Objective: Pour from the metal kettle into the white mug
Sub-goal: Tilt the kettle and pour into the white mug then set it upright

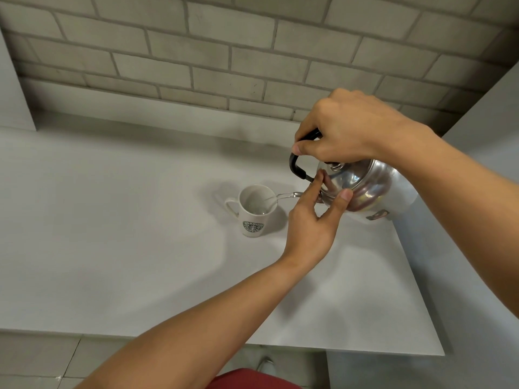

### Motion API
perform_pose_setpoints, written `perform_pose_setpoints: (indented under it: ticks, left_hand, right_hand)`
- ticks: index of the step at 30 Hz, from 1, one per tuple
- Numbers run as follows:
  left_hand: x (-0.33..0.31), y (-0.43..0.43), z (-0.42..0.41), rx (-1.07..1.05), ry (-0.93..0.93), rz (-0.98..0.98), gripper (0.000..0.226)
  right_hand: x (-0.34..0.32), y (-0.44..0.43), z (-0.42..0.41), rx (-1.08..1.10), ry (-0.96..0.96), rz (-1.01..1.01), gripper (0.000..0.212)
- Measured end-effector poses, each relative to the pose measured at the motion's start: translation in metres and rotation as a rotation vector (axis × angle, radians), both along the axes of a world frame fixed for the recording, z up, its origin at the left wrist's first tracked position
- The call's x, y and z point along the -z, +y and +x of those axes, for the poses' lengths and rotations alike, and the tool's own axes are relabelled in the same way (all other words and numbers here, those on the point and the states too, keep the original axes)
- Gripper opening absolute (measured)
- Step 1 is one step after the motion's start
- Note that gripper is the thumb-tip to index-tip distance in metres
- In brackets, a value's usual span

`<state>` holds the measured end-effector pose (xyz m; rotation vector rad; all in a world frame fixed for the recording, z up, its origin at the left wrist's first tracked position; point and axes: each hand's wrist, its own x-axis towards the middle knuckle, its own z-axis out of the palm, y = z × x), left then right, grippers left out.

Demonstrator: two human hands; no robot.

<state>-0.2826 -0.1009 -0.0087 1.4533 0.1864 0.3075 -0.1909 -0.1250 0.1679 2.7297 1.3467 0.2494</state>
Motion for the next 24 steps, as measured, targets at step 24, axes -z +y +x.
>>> perform_pose_setpoints:
  ticks: [24]
  left_hand:
    - [0.0029,0.0031,0.0031,0.004,-0.020,0.001,0.073]
  right_hand:
    - [-0.0017,0.0089,-0.0002,-0.007,-0.009,-0.040,0.027]
